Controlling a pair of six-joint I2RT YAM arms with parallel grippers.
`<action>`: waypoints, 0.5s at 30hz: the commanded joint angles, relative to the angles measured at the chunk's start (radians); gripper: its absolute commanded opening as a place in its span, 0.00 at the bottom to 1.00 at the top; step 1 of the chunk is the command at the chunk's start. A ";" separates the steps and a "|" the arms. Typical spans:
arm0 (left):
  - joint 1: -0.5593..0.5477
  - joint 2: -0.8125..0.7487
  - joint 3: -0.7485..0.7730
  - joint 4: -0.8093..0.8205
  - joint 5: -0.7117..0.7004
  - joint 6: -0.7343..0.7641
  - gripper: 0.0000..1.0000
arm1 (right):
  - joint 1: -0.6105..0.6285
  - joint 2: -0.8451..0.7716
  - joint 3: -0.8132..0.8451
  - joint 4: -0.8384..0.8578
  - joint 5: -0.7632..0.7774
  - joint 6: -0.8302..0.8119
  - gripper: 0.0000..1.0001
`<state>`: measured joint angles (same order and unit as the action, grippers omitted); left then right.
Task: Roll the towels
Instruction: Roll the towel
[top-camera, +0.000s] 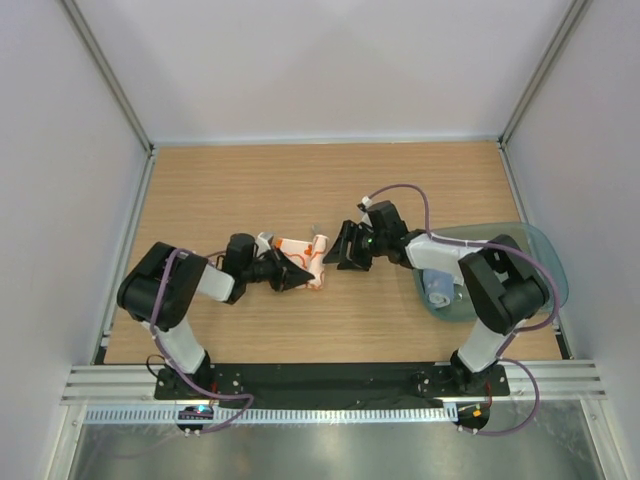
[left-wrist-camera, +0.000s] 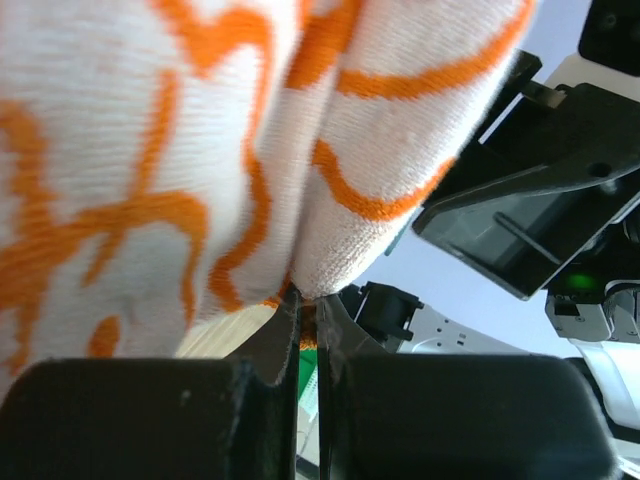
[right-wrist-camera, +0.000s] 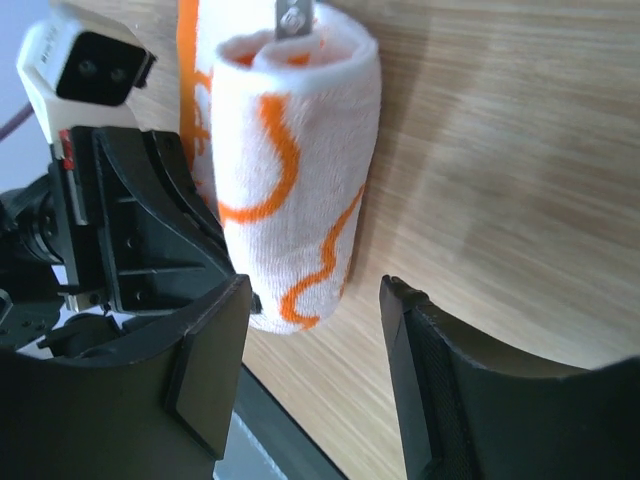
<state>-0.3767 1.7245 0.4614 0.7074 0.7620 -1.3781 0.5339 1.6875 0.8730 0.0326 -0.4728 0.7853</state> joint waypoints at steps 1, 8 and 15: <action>0.018 0.032 -0.021 0.067 0.039 -0.032 0.00 | 0.001 0.032 -0.014 0.187 -0.003 0.057 0.62; 0.055 0.083 -0.043 0.096 0.059 -0.050 0.00 | 0.001 0.116 0.021 0.265 -0.013 0.075 0.64; 0.090 0.127 -0.037 0.106 0.095 -0.061 0.00 | 0.017 0.167 0.050 0.265 -0.017 0.063 0.65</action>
<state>-0.3065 1.8206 0.4274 0.7921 0.8291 -1.4250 0.5377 1.8442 0.8814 0.2371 -0.4847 0.8494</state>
